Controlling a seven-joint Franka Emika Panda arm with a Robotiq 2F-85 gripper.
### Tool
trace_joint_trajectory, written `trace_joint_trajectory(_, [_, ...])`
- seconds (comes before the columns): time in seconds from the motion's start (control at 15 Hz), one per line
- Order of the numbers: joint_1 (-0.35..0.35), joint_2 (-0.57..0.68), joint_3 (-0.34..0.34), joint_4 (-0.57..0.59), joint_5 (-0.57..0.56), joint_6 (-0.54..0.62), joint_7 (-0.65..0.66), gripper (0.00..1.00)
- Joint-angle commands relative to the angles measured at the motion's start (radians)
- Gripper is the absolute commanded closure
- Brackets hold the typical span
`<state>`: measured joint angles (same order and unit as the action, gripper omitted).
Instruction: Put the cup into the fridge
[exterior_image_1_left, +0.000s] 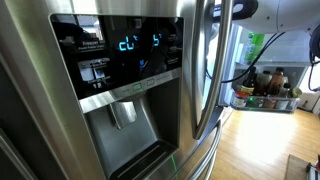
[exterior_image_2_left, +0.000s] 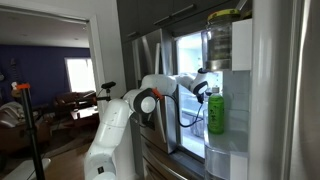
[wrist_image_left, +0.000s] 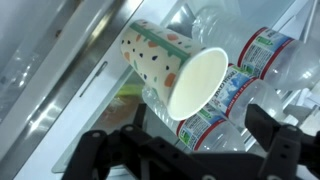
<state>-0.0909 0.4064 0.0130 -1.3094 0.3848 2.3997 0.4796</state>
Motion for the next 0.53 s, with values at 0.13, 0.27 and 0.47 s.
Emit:
trace_joint_trajectory(0.13, [-0.016,-0.138,-0.007,-0.147,-0.016,-0.154,-0.041,0.0])
trace_joint_trajectory(0.27, [-0.011,-0.17,-0.013,-0.194,-0.023,-0.131,-0.049,0.0])
trace_joint_trajectory(0.47, [0.013,-0.226,-0.038,-0.275,-0.026,-0.094,-0.047,0.0])
